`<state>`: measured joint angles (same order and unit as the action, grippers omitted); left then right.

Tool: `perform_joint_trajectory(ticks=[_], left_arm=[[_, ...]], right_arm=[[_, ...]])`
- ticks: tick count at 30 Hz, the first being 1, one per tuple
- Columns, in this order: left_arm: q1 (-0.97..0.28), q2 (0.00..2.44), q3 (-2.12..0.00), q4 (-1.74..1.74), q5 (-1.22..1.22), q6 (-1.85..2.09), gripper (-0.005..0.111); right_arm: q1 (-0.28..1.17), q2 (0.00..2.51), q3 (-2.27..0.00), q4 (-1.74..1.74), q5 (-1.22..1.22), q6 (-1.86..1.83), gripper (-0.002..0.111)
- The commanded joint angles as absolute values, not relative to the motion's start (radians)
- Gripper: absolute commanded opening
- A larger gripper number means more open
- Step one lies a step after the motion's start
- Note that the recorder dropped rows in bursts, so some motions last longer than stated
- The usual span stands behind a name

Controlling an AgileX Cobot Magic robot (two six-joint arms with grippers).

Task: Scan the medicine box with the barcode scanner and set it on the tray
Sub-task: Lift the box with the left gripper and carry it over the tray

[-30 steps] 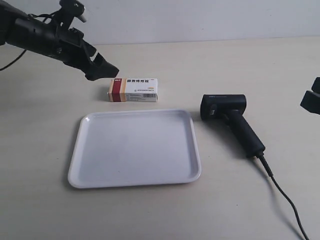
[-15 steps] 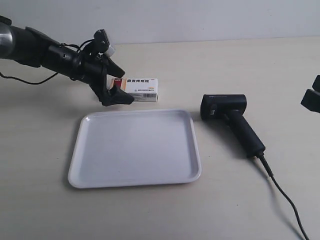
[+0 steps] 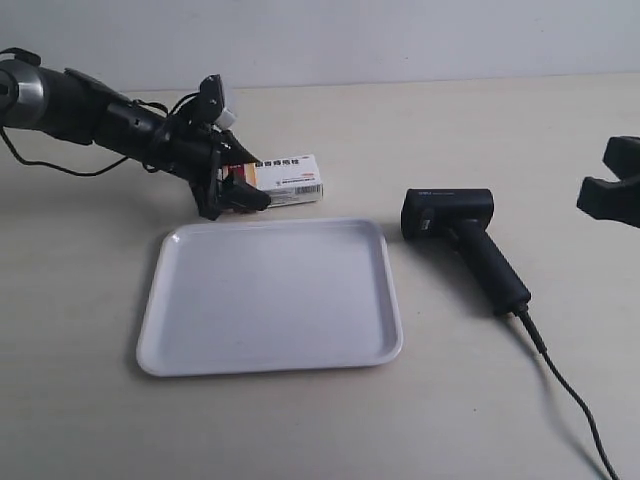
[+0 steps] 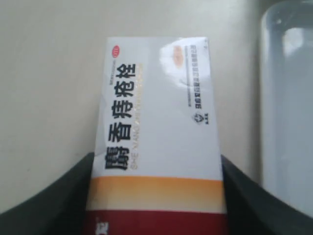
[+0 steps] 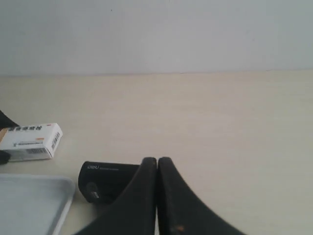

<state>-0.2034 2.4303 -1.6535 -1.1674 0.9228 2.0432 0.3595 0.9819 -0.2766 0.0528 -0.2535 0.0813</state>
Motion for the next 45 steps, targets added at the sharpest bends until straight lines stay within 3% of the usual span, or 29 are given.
perform_joint_trajectory(ticks=[1,3,6,8,11,13,24,27,37,39,45], left_arm=[[-0.208,2.285,-1.652,-1.070,1.201,1.989,0.001],[-0.208,2.184,-1.613,-1.014,1.221,1.954,0.001],[-0.208,2.036,-1.458,-1.061,1.221,2.017,0.001],[-0.208,1.936,-1.301,-1.147,1.175,2.098,0.001],[-0.208,1.841,-1.154,-1.154,1.062,2.098,0.001],[-0.208,1.804,-1.085,-1.156,1.046,2.098,0.001],[-0.208,1.780,-1.000,-1.145,1.002,2.098,0.001],[-0.208,1.785,-1.000,-1.145,0.995,2.098,0.001],[-0.208,1.847,-1.000,-1.137,0.923,2.098,0.001],[-0.208,1.858,-1.000,-1.140,0.913,2.098,0.001],[-0.208,1.876,-1.004,-1.154,0.903,2.098,0.001]], right_arm=[[0.374,1.191,-0.367,0.016,-0.233,0.169,0.001],[0.414,1.317,-0.419,0.000,-0.226,0.150,0.008],[0.443,1.459,-0.499,-0.069,-0.184,0.142,0.029],[0.443,1.555,-0.567,-0.072,-0.102,0.130,0.059],[0.443,1.617,-0.619,-0.072,-0.078,0.130,0.090],[0.443,1.663,-0.652,-0.076,-0.078,0.123,0.093],[0.443,1.899,-0.805,-0.089,-0.030,0.058,0.089],[0.443,1.908,-0.807,-0.089,-0.035,0.000,0.075],[0.443,1.814,-0.807,-0.096,0.086,-0.151,0.007],[0.443,1.747,-0.807,-0.103,0.135,-0.165,0.000],[0.443,1.584,-0.807,-0.134,0.264,-0.191,0.000]])
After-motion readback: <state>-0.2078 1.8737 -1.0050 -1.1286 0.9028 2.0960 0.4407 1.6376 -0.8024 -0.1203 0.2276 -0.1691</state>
